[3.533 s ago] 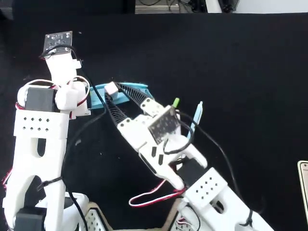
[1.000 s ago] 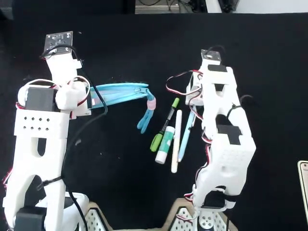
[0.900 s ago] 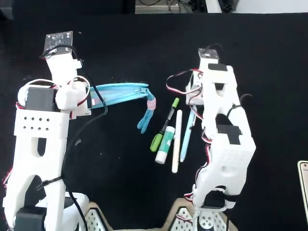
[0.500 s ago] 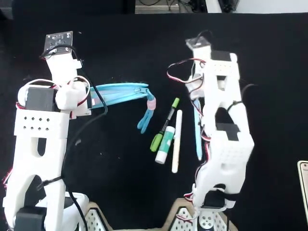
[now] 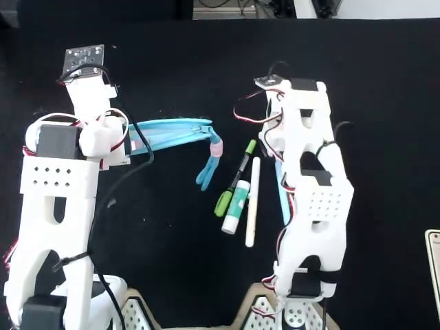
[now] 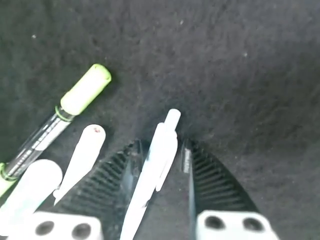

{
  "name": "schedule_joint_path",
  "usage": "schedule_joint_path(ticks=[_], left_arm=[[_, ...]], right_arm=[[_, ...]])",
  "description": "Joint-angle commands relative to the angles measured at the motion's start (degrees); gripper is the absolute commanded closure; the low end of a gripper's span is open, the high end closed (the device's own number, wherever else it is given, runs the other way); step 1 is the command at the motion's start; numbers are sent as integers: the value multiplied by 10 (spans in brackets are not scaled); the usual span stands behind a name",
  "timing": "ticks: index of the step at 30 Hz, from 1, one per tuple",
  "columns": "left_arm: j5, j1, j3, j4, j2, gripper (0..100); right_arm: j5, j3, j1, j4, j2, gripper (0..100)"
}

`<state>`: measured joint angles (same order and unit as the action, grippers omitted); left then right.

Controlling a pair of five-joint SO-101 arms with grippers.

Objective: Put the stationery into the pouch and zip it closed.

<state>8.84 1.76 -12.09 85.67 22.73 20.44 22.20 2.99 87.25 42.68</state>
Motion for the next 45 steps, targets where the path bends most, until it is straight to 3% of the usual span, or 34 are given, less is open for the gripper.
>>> schedule_joint_path(ticks=[1, 4, 11, 20, 24, 31, 41, 45], left_arm=[[5, 0, -26, 2, -2, 970], [5, 0, -26, 2, -2, 970], [5, 0, -26, 1, -2, 970], [5, 0, -26, 1, -2, 970], [5, 0, -26, 1, -2, 970], [5, 0, -27, 1, -2, 970], [5, 0, -27, 2, -2, 970], [5, 0, -27, 2, -2, 970]], right_arm=[[5, 15, -3, -12, 15, 877], [0, 24, 4, -10, 0, 995], [-8, -10, 18, 40, -153, 988], [-11, -182, 0, 45, -502, 988], [-23, -241, -34, 10, -661, 988], [-124, -310, -153, -43, -891, 987], [-182, -454, -345, -264, -1138, 987], [-185, -552, -376, -410, -1223, 987]])
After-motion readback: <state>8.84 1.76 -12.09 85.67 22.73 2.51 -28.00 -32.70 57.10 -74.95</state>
